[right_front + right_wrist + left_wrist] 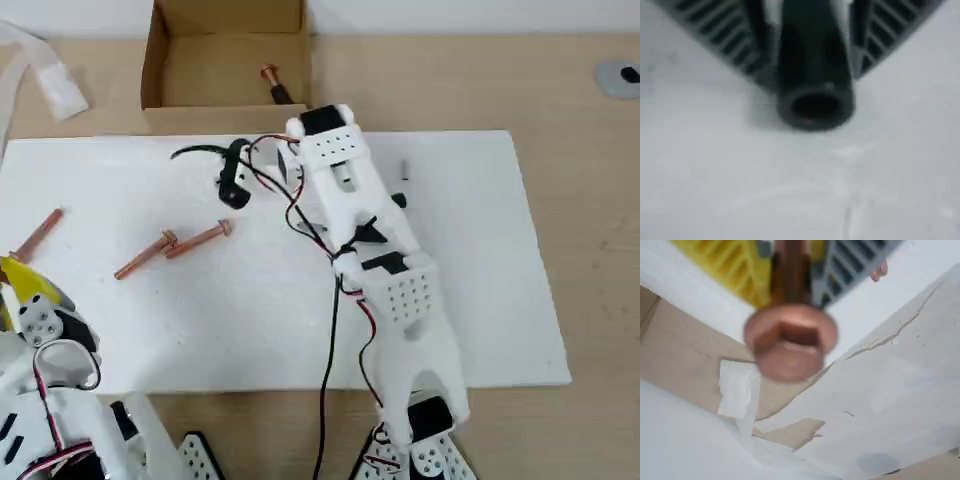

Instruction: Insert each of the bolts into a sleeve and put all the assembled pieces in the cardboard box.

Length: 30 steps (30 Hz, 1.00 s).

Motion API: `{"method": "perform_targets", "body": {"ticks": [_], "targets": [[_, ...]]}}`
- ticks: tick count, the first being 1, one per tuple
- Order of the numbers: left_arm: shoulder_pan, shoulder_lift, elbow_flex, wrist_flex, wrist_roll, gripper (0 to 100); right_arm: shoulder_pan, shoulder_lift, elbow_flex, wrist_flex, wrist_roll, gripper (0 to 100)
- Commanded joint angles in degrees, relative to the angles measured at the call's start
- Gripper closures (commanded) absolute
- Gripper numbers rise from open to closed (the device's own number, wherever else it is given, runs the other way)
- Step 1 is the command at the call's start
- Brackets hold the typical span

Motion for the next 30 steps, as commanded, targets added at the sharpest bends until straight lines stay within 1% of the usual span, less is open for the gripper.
{"method": "perform_targets", "body": {"ticks": [1,4,7,12,16,19,21,22,26,28,30], "targets": [[-1.0,-0.2,-3.0,-0.8,-0.4,99,2.0,3.1,0.0,0.1,0.4,95.0],[-0.9,-0.2,-4.7,0.5,-0.4,99,2.0,3.2,0.0,0.1,0.4,95.2],[-0.9,-0.2,-5.0,1.1,-0.4,99,2.0,2.9,-0.1,0.1,-0.5,99.1],[-0.7,-0.2,-5.5,0.6,0.2,99,2.0,2.4,-8.1,2.1,-7.4,99.0],[-0.9,-0.2,-5.2,-1.6,5.5,99,1.8,-1.4,-20.3,6.6,-14.7,99.0],[-0.8,-0.2,-5.1,-4.5,6.9,99,1.8,-5.6,-26.5,6.9,-21.1,99.0],[-0.8,-0.2,-5.0,-6.5,6.9,99,1.3,-9.4,-26.1,6.9,-24.5,99.0],[-0.7,-0.2,-4.7,-7.4,6.9,99,0.9,-11.7,-24.7,7.0,-27.4,99.0],[-0.4,-0.2,-1.8,-11.0,6.6,99,-1.3,-23.8,-15.9,7.0,-42.8,99.0],[-0.7,-0.2,0.4,-12.9,6.7,99,-2.8,-31.3,-9.9,7.0,-47.2,99.0],[-0.4,-0.2,2.2,-14.8,6.8,99,-5.4,-39.5,-3.4,6.9,-49.2,99.0]]}}
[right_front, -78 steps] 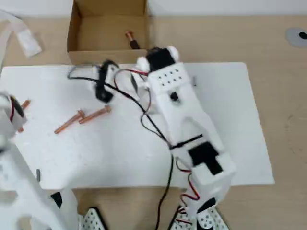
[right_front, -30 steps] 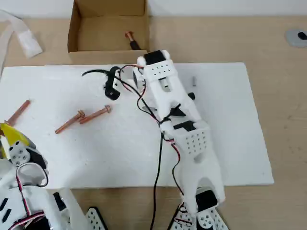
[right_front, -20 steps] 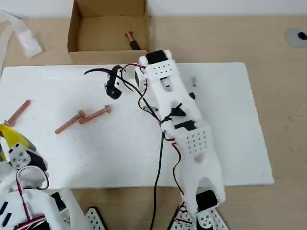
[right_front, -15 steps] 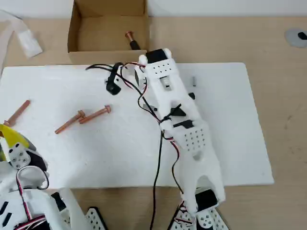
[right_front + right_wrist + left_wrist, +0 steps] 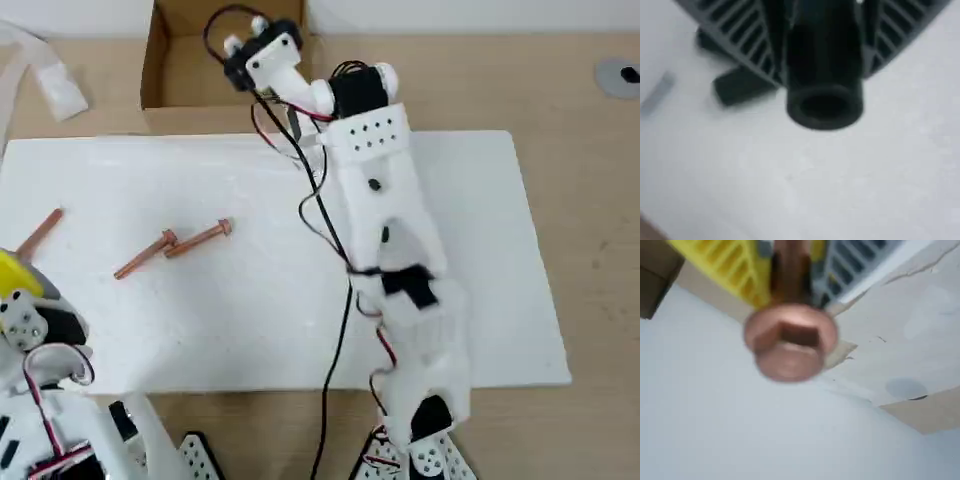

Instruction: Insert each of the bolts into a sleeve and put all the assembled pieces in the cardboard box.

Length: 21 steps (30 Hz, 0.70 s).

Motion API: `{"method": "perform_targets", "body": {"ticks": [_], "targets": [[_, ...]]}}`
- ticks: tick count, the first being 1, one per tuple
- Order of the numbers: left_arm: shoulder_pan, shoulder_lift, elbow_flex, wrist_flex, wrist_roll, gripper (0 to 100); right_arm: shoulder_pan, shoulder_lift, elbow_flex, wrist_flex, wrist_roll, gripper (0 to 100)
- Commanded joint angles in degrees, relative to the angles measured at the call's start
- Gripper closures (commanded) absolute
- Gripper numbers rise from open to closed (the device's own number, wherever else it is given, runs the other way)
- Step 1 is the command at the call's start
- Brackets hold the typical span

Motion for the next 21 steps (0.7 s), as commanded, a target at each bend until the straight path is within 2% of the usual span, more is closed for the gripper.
{"method": "perform_targets", "body": {"ticks": [1,5,9,15,21], "targets": [[-0.4,0.3,1.9,-4.3,0.4,99,-5.1,-19.4,10.6,1.2,-5.2,99.0],[0.4,0.4,4.9,-9.5,0.4,99,-12.0,-35.4,26.3,0.5,-5.2,99.0],[5.7,0.4,7.2,-11.1,0.4,100,-13.7,-49.4,41.7,-4.7,-5.3,99.0],[15.2,0.5,7.5,-11.1,0.4,100,-11.0,-69.7,68.1,-19.3,-5.3,99.0],[23.6,0.5,5.1,-11.5,0.4,100,-10.6,-88.7,97.8,-39.0,-5.3,99.0]]}}
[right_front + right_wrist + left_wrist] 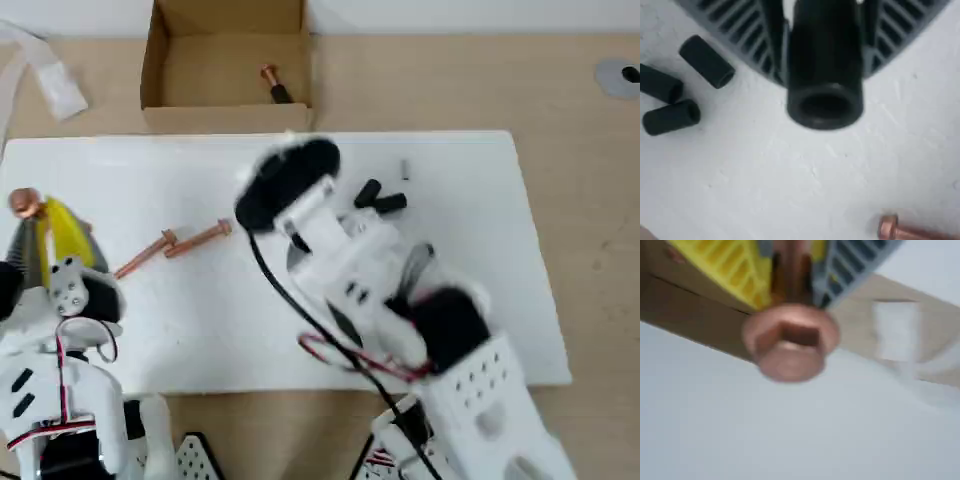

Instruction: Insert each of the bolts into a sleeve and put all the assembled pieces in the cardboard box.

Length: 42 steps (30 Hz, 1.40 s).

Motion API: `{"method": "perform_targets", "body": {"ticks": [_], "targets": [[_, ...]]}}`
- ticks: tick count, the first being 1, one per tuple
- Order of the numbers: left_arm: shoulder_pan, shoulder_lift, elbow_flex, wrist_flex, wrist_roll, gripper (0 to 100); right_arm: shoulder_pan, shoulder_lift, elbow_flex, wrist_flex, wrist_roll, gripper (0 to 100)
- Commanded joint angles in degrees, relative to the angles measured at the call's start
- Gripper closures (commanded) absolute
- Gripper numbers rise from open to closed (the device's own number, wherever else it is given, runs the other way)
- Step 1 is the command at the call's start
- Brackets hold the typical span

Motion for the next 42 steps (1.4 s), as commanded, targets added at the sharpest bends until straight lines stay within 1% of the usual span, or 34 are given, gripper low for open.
{"method": "perform_targets", "body": {"ticks": [1,5,8,11,14,16,19,22,28,32,42], "targets": [[5.5,0.2,-3.3,-2.4,0.4,100,1.1,-12.8,17.7,-14.4,-0.8,99.0],[11.6,0.2,-3.6,-4.7,0.2,100,0.9,-24.0,33.7,-30.0,-0.9,99.0],[15.7,0.6,-3.6,-7.0,0.2,100,-1.5,-30.7,41.9,-37.8,-0.9,99.0],[20.2,3.1,-3.7,-8.1,0.2,100,-5.2,-35.4,46.3,-41.7,-0.9,99.0],[24.2,6.4,-5.5,-8.2,0.4,100,-7.9,-37.9,48.7,-44.4,-3.7,99.0],[27.2,8.4,-8.4,-8.2,0.4,100,-8.7,-37.9,49.4,-45.5,-5.6,99.0],[33.5,11.2,-11.1,-7.6,0.3,100,-8.7,-37.6,49.5,-46.7,-7.6,99.0],[38.2,13.3,-11.8,-7.6,0.4,100,-8.7,-37.6,49.5,-48.3,-7.7,99.0],[41.4,16.8,-11.5,-7.6,0.4,100,-8.7,-37.8,49.2,-51.8,-8.1,99.0],[41.7,18.1,-11.5,-7.4,0.4,100,-8.7,-38.1,49.2,-51.8,-8.1,99.0],[41.4,17.6,-12.0,-0.4,0.4,100,-8.6,-38.1,49.2,-51.8,-8.1,99.0]]}}
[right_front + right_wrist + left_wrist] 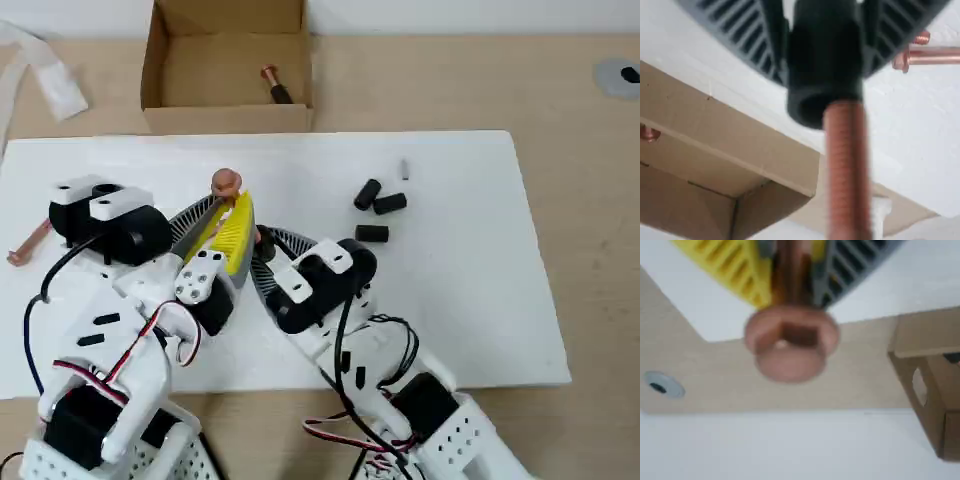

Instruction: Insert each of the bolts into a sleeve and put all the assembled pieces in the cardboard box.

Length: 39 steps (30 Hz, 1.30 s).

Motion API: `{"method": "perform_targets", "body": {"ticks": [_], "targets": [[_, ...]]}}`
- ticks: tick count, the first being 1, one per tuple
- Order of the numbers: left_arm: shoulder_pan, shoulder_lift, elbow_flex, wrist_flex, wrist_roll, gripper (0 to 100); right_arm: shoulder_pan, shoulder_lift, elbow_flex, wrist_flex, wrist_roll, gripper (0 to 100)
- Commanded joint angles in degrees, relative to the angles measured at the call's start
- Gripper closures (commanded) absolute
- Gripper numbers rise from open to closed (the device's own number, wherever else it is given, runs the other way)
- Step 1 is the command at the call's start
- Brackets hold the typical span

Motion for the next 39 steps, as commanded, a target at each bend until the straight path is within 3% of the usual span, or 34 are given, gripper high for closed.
{"method": "perform_targets", "body": {"ticks": [1,16,39], "targets": [[0.6,-0.1,-3.7,1.1,0.4,100,-0.7,-1.5,-0.7,-1.8,-0.6,99.0],[0.3,0.2,-2.1,-4.6,0.4,100,-0.7,-1.5,-0.7,-1.6,-0.6,99.0],[0.4,0.3,5.5,-4.7,0.1,100,-0.7,-1.5,-2.0,-1.4,-0.7,99.0]]}}
